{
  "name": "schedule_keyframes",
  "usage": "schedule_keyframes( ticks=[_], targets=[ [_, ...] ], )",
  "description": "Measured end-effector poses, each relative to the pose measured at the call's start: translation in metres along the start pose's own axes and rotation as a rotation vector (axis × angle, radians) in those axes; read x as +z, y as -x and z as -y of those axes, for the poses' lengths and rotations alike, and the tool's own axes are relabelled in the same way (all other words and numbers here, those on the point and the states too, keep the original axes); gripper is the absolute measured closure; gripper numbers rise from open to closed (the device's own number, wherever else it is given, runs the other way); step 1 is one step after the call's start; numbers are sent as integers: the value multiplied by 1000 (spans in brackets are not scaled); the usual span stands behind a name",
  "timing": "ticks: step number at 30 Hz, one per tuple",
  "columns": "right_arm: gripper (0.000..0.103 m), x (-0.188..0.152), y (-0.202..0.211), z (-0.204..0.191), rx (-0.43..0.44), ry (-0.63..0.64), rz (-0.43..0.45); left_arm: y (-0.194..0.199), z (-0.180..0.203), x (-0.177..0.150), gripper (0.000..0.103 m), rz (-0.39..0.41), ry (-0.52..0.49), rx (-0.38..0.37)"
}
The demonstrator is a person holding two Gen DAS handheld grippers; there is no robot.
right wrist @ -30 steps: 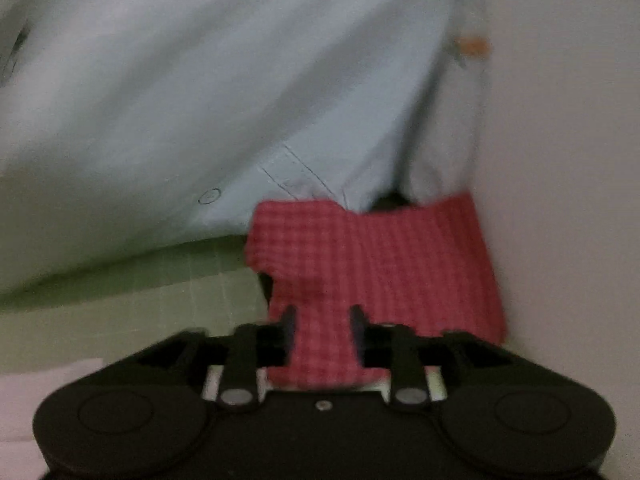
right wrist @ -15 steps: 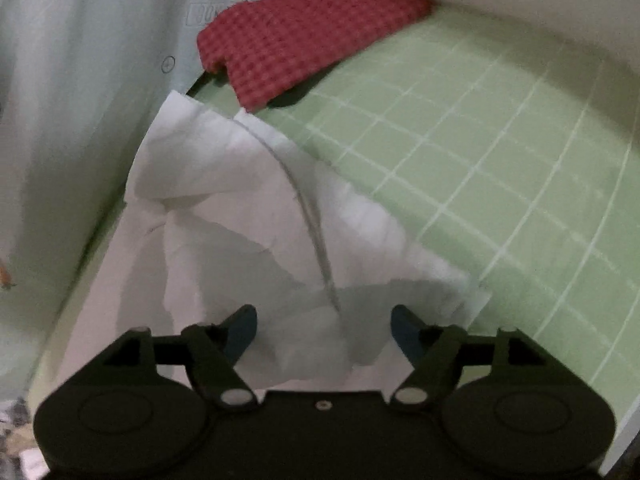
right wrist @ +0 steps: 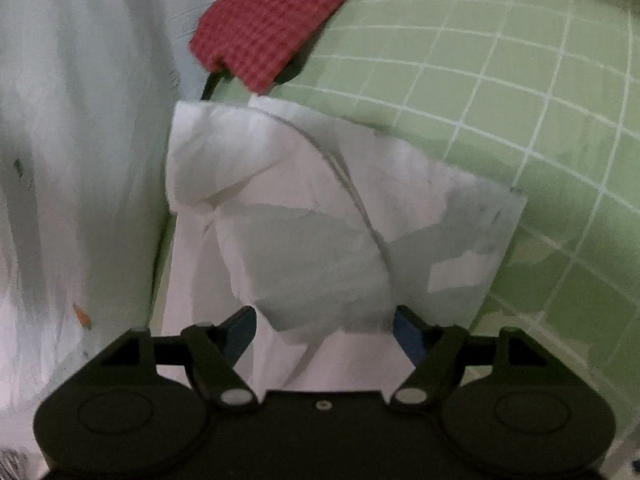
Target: Fold clothes
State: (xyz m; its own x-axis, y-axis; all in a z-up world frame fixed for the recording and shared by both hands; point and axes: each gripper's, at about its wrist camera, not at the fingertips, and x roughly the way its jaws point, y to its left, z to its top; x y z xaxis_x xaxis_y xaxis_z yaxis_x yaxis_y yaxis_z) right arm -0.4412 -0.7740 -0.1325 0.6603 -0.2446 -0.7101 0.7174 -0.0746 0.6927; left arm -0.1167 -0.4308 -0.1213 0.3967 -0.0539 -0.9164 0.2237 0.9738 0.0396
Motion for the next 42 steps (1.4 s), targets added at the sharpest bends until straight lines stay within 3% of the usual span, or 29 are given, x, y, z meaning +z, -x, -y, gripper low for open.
schedule_keyframes(
  ticks=[6,8,10,15,17,19,21,24,26,28,31,33,39,42],
  targets=[
    [26,6,-11,2,58,-140,4,14,-2,-6,12,35,-24,1],
    [49,6,-13,-1,60,-120,25,18,-2,-8,12,40,-23,2],
    [89,9,-13,-11,61,-28,43,20,-3,-11,12,40,-17,3],
    [95,18,44,-70,109,285,161,22,-12,-21,12,35,20,13],
    [95,23,79,-82,170,321,210,25,-19,-26,12,38,47,21],
    [95,26,93,-83,132,382,251,25,-27,-31,12,36,71,31],
    [90,26,92,-81,10,492,277,24,-37,-38,12,27,100,38],
    [64,11,50,-68,-384,725,247,22,-51,-45,12,1,147,36],
    [58,-2,39,-58,-501,760,247,23,-59,-48,12,-3,153,49],
    [28,-19,42,-55,-478,749,256,26,-69,-49,12,6,156,67],
    [13,-51,43,-64,-392,745,273,28,-84,-46,12,18,160,73],
    [0,-77,34,-77,-343,813,233,26,-95,-43,12,18,155,75],
    [1,-186,0,-122,-234,947,95,15,-129,-26,12,13,76,51],
    [2,-244,-24,-142,-252,1015,37,11,-152,-20,12,14,31,34]
  ],
)
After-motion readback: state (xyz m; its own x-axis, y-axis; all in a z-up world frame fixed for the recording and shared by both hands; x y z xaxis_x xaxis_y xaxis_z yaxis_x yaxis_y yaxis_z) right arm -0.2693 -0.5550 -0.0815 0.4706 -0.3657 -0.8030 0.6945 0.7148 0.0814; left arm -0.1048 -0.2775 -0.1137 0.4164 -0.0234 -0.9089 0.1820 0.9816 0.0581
